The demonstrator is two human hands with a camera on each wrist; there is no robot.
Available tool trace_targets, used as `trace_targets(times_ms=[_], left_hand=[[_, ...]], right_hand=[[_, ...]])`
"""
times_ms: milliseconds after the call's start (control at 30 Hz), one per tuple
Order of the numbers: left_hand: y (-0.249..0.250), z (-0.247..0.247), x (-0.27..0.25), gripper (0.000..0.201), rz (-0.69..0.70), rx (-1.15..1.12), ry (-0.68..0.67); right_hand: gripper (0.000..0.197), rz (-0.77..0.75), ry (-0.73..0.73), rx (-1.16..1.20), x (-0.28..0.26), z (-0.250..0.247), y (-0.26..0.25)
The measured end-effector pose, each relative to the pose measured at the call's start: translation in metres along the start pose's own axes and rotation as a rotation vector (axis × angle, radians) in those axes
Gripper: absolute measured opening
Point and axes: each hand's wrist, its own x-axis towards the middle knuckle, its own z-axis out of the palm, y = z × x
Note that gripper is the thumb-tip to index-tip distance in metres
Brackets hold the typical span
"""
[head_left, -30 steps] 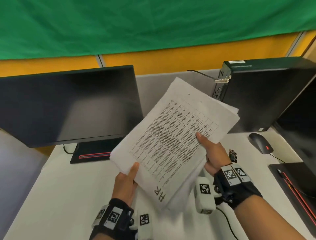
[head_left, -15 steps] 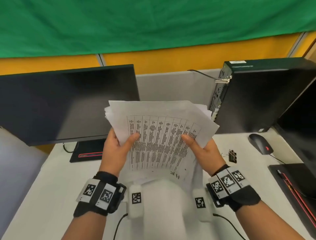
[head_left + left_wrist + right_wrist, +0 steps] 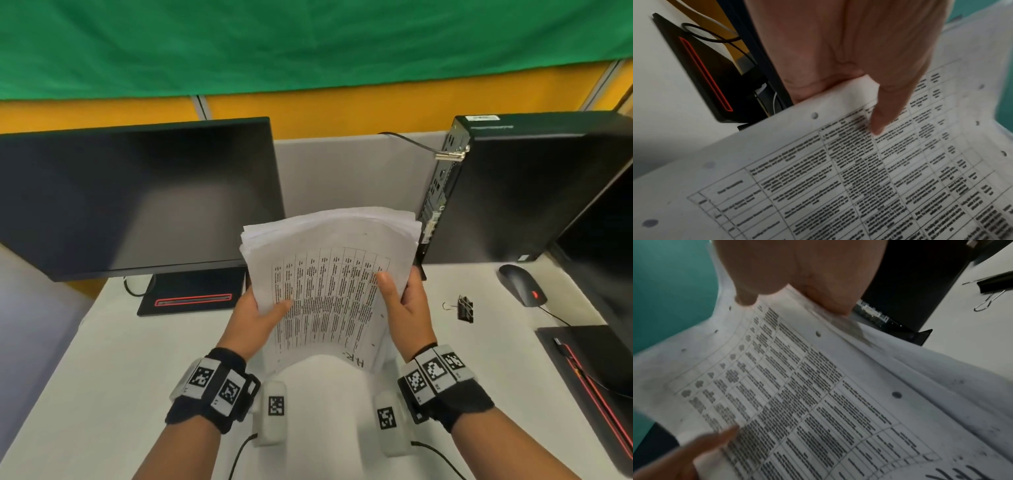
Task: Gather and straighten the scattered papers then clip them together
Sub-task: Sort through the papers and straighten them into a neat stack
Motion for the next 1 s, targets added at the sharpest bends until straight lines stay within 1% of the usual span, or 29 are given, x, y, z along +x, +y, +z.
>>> trace_targets(times_ms=[67, 167, 300, 400, 467, 500, 567, 600, 633, 700, 767, 900, 933, 1000], left_hand=[[0.005, 0.002, 0.0, 0.032, 0.025, -0.064, 0.046], [0.012, -0.002, 0.004, 0.034, 0.044, -0.15, 0.134], [0.011, -0.004, 0.007, 0.031, -0.003, -0.134, 0.105], [0.005, -0.003, 0.006, 0.024, -0.029, -0.154, 0.114], [0.005, -0.003, 0.005, 0.024, -0.031, -0.169, 0.116], [0.004, -0.003, 0.005, 0.025, -0.026, -0.171, 0.109], [0.003, -0.004, 0.004, 0.026, -0.006, -0.176, 0.095], [0.003, -0.004, 0.004, 0.026, 0.003, -0.181, 0.097], [0.004, -0.004, 0.003, 0.025, 0.011, -0.19, 0.096], [0.004, -0.003, 0.001, 0.025, 0.015, -0.198, 0.1], [0.007, -0.002, -0.001, 0.027, 0.019, -0.204, 0.094], [0.011, -0.001, -0.002, 0.021, 0.039, -0.236, 0.066], [0.013, -0.001, -0.003, 0.024, 0.046, -0.236, 0.06], [0.018, 0.001, -0.003, 0.031, 0.066, -0.223, 0.067]], right_hand=[[0.021, 0.002, 0.0, 0.03, -0.002, 0.007, 0.0], [0.026, 0.029, -0.017, 0.037, 0.0, 0.01, 0.002], [0.026, 0.102, -0.093, -0.019, 0.002, 0.009, 0.016], [0.038, 0.131, -0.139, -0.039, -0.001, 0.008, 0.019], [0.044, 0.074, -0.07, -0.03, 0.0, 0.01, 0.0], [0.042, 0.02, -0.003, -0.01, 0.004, 0.012, -0.014], [0.029, -0.099, 0.156, 0.028, 0.016, 0.016, -0.046], [0.023, -0.154, 0.223, 0.022, 0.023, 0.018, -0.062], [0.021, -0.199, 0.264, 0.013, 0.03, 0.019, -0.074], [0.024, -0.249, 0.291, -0.012, 0.04, 0.023, -0.087], [0.024, -0.233, 0.292, -0.046, 0.046, 0.025, -0.085], [0.01, -0.189, 0.315, -0.089, 0.047, 0.025, -0.073], [0.006, -0.188, 0.327, -0.086, 0.046, 0.025, -0.072], [0.008, -0.2, 0.355, -0.071, 0.044, 0.025, -0.073]])
